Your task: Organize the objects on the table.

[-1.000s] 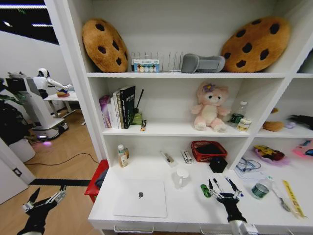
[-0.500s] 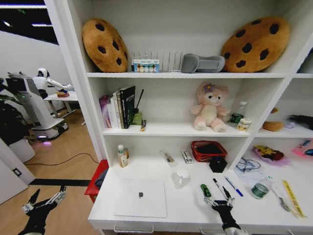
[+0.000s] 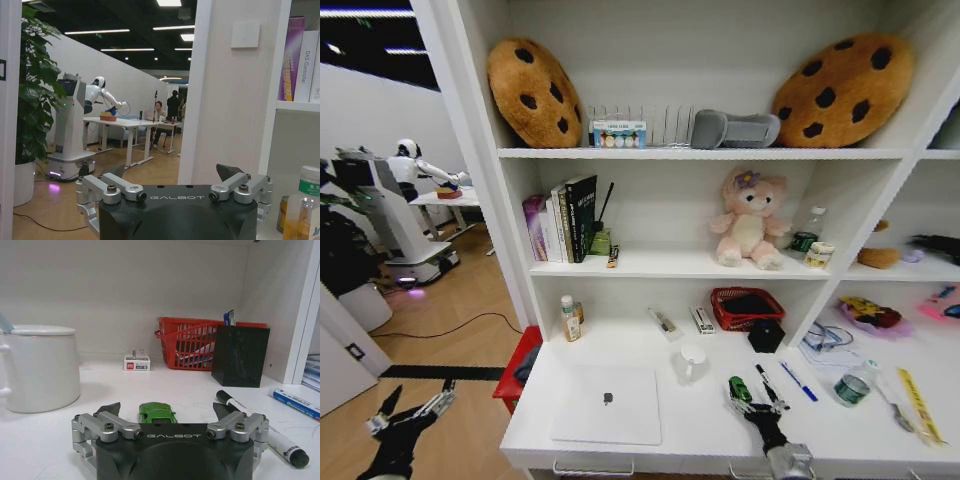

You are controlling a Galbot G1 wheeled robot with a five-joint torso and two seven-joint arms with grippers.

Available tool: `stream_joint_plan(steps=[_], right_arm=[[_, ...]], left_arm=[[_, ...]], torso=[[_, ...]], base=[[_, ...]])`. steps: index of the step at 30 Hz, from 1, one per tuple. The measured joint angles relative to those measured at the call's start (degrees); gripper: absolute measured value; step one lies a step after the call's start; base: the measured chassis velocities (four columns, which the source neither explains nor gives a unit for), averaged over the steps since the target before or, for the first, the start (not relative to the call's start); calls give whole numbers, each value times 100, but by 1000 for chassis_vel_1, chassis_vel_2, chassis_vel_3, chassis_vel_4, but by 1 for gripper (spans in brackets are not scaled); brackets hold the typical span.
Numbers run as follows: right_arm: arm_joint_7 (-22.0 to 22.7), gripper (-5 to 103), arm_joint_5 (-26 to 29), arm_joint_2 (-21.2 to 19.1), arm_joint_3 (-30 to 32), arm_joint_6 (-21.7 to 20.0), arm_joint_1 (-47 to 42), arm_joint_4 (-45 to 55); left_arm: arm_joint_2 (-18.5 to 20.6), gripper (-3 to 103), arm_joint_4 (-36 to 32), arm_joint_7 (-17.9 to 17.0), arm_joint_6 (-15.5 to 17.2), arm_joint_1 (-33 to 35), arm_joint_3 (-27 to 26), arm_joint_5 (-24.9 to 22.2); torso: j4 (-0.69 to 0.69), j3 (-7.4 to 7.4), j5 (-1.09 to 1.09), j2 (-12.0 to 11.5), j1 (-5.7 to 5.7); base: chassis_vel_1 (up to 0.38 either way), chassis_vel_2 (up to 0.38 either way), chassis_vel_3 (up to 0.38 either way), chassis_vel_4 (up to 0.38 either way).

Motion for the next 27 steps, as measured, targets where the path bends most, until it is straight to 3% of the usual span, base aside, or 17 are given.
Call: stream_joint_plan(steps=[4,6,9,10,13,15,16,20,22,27], right_arm=[[-47,102,134,-38,-30,-72,62,-64],[-59,98,138,-60,-31,-73,70,-89],[-63,83,152,-83,-25,-74,60,-96],[-63,83,152,-83,-25,-74,60,-96],[-64,65,111,-16,8,-74,50,-100],[-64,65,105,12,13,-74,49,-101],[-63,54,86,55,16,-74,42,-101],[-58,48,60,84,16,-73,15,-81],[-55,37,36,102,17,-65,-3,-67],[-31,37,55,172,104,-60,-94,90]], left_arm=[[1,100,-1,0,1,0,0,-1],[2,100,-2,0,2,0,0,-1],[3,100,-3,0,4,0,0,-1],[3,100,-3,0,4,0,0,-1],[5,100,-3,0,4,0,0,-1],[5,100,-3,0,4,0,0,-1],[5,100,-3,0,4,0,0,-1],[5,100,-3,0,4,0,0,-1],[5,100,-3,0,4,1,0,-1],[5,100,-3,0,5,0,0,-1]], torso=[[0,0,0,0,0],[0,0,0,0,0],[0,0,-1,0,0],[0,0,-1,0,0],[0,0,-1,0,0],[0,0,-1,0,0],[0,0,0,0,0],[0,0,-1,0,0],[0,0,-1,0,0],[0,0,1,0,0]], base=[[0,0,0,0],[0,0,0,0],[0,0,0,0],[0,0,0,0],[0,0,0,0],[0,0,0,0],[0,0,0,0],[0,0,0,0],[0,0,0,0],[0,0,0,0]])
